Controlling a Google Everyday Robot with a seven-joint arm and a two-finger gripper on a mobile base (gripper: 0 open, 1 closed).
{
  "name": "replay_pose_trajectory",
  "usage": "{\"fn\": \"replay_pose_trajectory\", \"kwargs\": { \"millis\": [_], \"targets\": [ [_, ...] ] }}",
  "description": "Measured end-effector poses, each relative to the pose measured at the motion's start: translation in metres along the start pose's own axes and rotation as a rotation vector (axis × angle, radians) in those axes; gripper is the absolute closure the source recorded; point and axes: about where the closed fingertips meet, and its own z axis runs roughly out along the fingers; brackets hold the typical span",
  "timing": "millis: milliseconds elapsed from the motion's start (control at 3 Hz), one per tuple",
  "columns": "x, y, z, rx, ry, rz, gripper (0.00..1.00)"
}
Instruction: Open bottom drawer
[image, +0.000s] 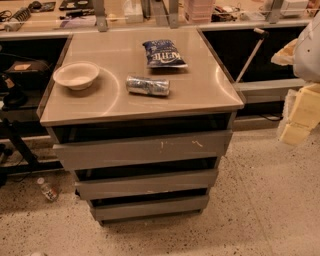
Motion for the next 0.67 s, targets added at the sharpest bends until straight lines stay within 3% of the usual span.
{"fn": "replay_pose_trajectory", "kwargs": {
  "millis": [333, 667],
  "targets": [
    [0.0, 0.0, 0.0, 0.0, 0.0, 0.0, 0.0],
    [-0.003, 0.016, 0.03, -0.03, -0.006, -0.002, 0.0]
  ]
}}
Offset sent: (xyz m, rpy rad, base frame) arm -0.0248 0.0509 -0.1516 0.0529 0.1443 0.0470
